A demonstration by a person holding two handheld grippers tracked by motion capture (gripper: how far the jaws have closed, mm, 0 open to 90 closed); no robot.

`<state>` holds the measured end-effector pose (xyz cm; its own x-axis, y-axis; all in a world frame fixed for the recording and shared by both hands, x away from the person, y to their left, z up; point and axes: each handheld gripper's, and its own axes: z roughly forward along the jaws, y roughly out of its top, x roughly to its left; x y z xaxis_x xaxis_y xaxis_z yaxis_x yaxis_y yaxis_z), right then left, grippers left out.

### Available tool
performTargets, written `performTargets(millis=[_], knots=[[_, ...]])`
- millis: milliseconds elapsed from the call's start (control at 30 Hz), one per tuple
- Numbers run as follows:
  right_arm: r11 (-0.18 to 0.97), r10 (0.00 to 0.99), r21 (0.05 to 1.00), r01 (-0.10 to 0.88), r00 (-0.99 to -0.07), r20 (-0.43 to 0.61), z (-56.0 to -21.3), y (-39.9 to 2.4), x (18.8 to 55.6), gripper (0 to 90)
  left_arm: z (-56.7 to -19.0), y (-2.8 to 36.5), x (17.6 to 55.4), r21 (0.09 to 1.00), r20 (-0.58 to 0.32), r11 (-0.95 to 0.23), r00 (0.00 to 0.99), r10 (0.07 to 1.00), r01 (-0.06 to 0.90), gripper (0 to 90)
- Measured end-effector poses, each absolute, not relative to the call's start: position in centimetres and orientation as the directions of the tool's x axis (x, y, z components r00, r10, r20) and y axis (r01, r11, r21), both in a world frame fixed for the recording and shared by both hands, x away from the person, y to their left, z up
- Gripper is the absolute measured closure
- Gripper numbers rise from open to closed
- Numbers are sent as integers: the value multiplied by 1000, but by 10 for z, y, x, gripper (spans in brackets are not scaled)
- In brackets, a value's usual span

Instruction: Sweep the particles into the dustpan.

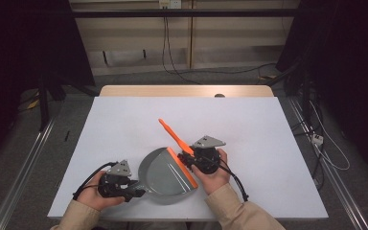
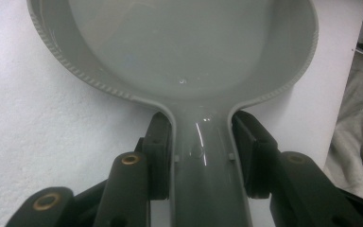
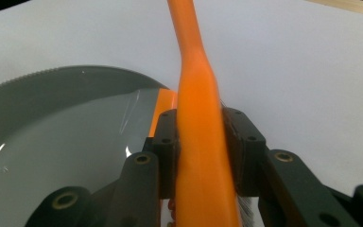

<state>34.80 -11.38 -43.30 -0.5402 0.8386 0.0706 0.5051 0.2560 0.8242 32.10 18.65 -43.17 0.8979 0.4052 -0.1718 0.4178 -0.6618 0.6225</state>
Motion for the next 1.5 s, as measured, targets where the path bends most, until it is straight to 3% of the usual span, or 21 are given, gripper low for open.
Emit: performTargets(millis=[900,1500], knots=[[186,844,842,506,-521,126,-436,-93,338,688,-432,180,320,619,-183,-660,895,408,427,619],[179,817,848,498,-555,154,-430,-86,336,690,-432,181,320,617,-181,-663,897,404,423,620]])
